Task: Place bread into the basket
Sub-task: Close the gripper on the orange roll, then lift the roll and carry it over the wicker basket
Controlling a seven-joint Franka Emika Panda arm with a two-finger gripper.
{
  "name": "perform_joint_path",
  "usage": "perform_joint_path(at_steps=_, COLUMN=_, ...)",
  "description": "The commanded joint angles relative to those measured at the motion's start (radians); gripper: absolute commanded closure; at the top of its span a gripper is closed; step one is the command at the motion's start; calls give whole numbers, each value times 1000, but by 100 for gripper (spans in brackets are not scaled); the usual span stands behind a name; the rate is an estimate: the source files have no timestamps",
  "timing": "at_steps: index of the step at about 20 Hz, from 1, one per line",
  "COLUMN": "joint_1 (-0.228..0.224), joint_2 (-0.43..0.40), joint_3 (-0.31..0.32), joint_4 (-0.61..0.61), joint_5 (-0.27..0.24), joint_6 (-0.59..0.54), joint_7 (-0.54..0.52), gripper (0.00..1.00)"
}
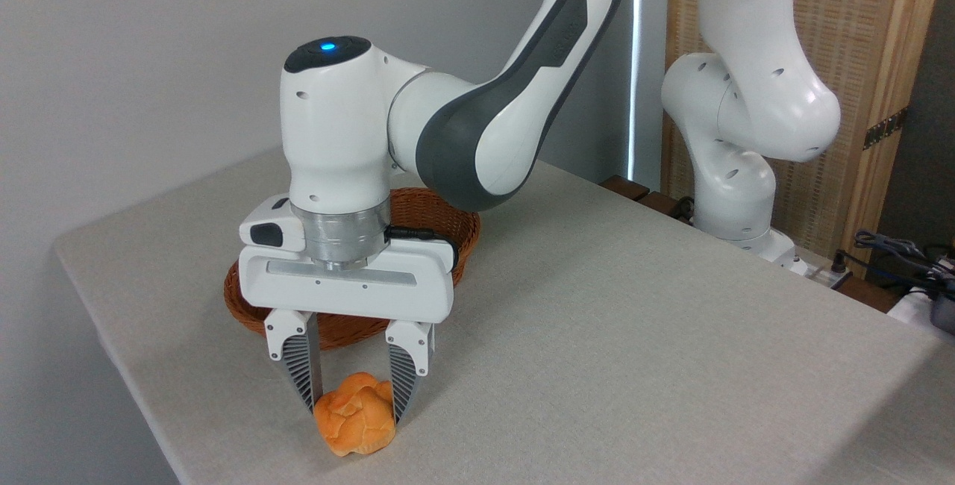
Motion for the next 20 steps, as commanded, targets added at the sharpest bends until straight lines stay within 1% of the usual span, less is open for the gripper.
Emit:
perform_joint_path(at_steps=1, joint_1=-2, joint_2=-5, joint_3=-1, joint_4=-17, joint_5=18, joint_6=29, joint_7=2, gripper=50)
perform_joint_path(at_steps=4, joint_1=-2, joint_2=-7, joint_3=-1, joint_4=-17, joint_5=18, joint_6=29, joint_7=2, gripper=53)
perform_joint_path(at_steps=17, joint_1=-2, joint_2=-8, joint_3=-1, joint_4=-14, joint_5=18, joint_6=26, joint_7=5, gripper=53)
perform_joint_path(at_steps=19, joint_1=-2, joint_2=-19, joint_3=1, joint_4=-3, joint_5=17, joint_6=4, joint_7=34, gripper=53)
perform_joint_path(at_steps=20, joint_1=-2, joint_2=-25, joint_3=2, joint_4=14, joint_5=15, joint_6=-35, joint_7=55, gripper=53)
